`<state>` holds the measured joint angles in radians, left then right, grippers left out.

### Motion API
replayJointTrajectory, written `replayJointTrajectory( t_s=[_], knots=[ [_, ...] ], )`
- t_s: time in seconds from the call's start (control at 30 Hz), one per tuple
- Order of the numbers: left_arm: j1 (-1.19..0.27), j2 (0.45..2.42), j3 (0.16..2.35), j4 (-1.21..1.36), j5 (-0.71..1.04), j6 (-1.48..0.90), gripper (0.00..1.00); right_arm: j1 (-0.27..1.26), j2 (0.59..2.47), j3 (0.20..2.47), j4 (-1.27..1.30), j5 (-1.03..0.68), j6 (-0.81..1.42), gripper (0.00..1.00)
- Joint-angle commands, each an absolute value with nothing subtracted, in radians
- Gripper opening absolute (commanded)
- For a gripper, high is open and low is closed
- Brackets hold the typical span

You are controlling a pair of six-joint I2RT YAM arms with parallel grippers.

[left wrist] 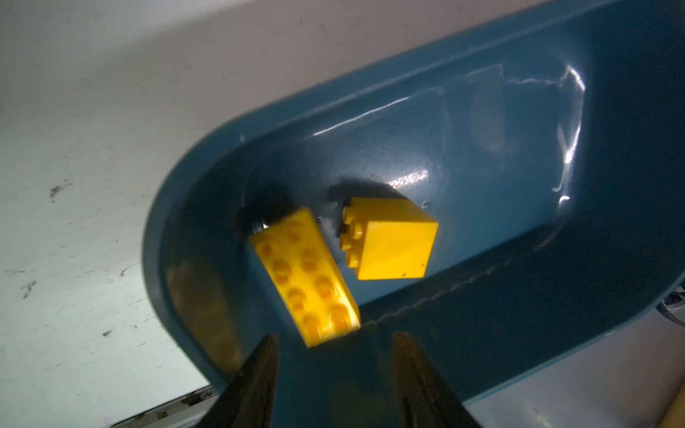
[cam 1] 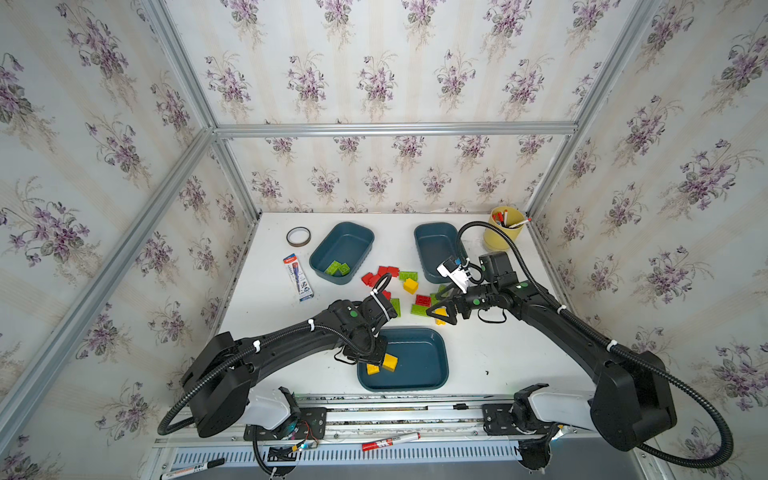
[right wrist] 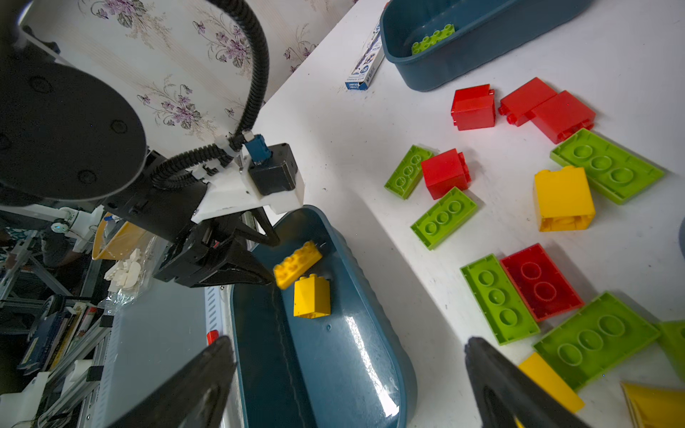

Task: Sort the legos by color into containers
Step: 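Lower the yellow 2x4 brick into the nearest teal bin and open the left gripper, then move the left gripper to the pile and grasp a lime-green 2x4 brick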

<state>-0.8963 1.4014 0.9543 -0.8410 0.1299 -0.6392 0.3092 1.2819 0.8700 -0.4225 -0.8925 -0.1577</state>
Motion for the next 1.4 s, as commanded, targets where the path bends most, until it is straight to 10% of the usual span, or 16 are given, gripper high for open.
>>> replayJointTrajectory(
  t_s=[0.0,1.37],
  knots=[
    [-0.885,1.387,0.99,-0.857,0.109,-0.642,0.59,0.311,1.281,0.891,-0.428,-0.899,-0.17,1.0],
    [-0.634,1.959,1.348,-0.71,-0.108,-0.697,0.62,0.311,1.287,0.888,-0.419,-0.873,-0.175,1.0]
  ],
)
